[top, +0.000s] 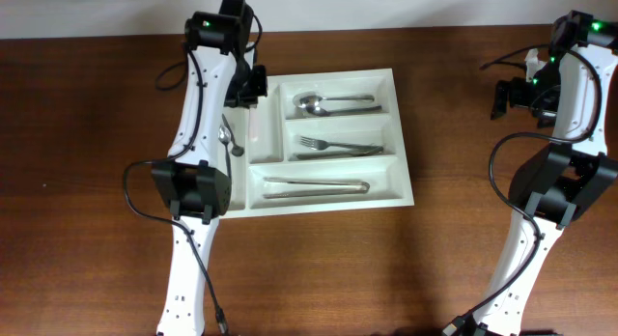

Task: Pack container
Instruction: 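Lower the knife into the tray's narrow middle compartment and open the left gripper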

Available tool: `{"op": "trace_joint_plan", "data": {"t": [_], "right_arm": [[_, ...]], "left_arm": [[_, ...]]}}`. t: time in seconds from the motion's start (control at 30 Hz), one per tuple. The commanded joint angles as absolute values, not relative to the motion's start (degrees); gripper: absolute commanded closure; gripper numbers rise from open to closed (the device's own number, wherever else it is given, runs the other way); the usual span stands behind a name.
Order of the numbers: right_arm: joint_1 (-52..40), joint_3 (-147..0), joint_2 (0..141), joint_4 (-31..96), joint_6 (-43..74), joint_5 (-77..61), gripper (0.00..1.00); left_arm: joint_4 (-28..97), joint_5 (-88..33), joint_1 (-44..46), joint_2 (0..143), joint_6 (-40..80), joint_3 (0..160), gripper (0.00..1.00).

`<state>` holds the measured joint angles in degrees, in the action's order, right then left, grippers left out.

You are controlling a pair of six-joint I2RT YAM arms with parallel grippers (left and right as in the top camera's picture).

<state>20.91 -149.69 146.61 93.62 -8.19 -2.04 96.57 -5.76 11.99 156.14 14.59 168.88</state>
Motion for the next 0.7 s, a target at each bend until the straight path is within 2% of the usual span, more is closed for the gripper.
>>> {"op": "trace_joint_plan", "data": {"t": [0.0,0.33,0.67], "right_arm": [[21.0,-150.6,145.6,93.6,-8.8,-2.2,0.01],[21.0,-150.6,145.6,93.6,-8.8,-2.2,0.01],[21.0,-150.6,145.6,93.6,-8.8,-2.2,0.01]], "left_arm": [[96.6,-6.6,13.3,156.8,15.8,166.8,0.98],[96.3,-6.0,16.9,157.2,15.8,165.0,0.98],[96.1,-5.9,16.6,157.5,15.8,165.0,0.98]]}}
